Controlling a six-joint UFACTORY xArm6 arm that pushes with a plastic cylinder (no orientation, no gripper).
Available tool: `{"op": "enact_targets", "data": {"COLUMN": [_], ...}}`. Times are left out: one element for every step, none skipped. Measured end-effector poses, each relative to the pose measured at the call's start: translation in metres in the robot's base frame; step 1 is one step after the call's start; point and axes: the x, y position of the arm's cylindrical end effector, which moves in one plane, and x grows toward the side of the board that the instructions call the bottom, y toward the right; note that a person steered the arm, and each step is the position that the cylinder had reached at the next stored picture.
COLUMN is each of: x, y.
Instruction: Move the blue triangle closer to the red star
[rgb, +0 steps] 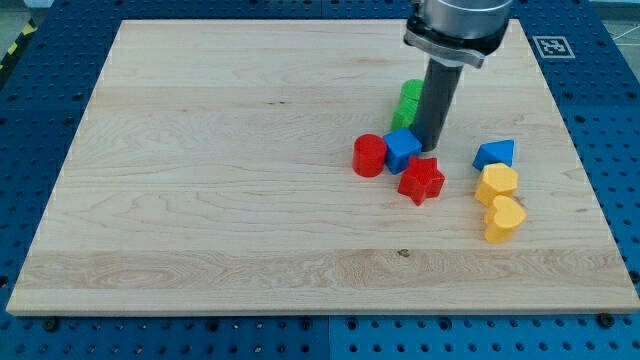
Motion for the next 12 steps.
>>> {"op": "enact_targets", "data": {"x": [0.0, 0.001, 0.002, -0.013, -0.016, -0.039, -0.045, -0.041, -0.019, 0.007, 0.013, 0.028], "y": [-0.019, -0.037, -0.045, 0.007, 0.026, 0.06, 0.082, 0.113, 0.116, 0.118, 0.127, 0.133]}}
